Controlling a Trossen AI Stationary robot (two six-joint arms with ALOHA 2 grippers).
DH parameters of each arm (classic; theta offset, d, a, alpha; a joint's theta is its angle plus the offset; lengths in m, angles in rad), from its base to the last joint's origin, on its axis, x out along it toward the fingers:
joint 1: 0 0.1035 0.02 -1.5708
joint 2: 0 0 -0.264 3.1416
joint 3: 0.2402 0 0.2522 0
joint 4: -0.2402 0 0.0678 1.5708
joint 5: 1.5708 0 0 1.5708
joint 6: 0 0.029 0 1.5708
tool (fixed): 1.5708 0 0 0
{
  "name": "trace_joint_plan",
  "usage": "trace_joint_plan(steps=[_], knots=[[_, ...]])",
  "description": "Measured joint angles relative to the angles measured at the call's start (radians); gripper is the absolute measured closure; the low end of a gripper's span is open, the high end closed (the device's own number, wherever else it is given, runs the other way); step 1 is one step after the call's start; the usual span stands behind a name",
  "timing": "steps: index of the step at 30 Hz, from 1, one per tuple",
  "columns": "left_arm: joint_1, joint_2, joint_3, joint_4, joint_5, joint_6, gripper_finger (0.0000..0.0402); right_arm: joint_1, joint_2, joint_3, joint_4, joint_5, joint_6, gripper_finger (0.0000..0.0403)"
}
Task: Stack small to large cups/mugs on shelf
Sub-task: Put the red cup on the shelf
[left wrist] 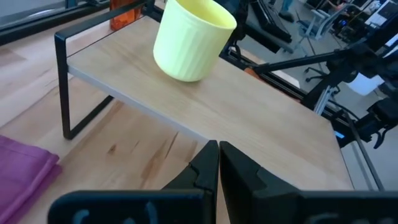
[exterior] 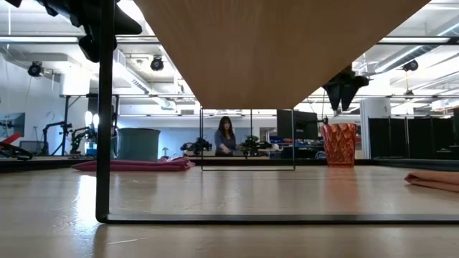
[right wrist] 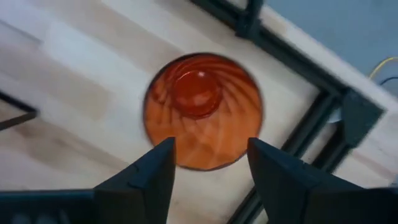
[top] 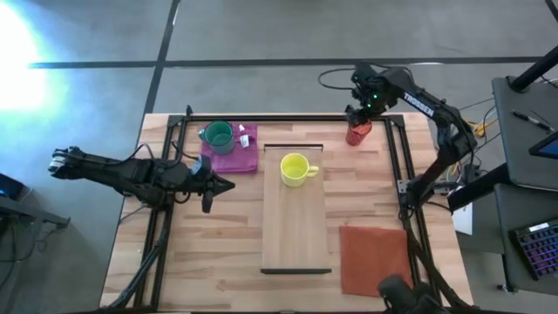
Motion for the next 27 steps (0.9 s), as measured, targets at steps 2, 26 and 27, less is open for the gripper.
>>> trace_joint_plan(steps=[2, 26, 27], knots=[[0.000, 0.004, 0.000, 0.000, -0.001, -0.001, 0.0402, -0.018, -0.004, -0.018, 0.023, 0.044, -0.014, 0.0203], [0.013, 0.061, 0.000, -0.006, -0.011, -0.027, 0.0402, -0.114, -0.001, -0.264, 0.271, -0.004, 0.022, 0.0205], [0.013, 0.060, 0.000, -0.007, -0.011, -0.027, 0.0402, -0.114, -0.001, -0.270, 0.281, -0.003, 0.024, 0.0211]])
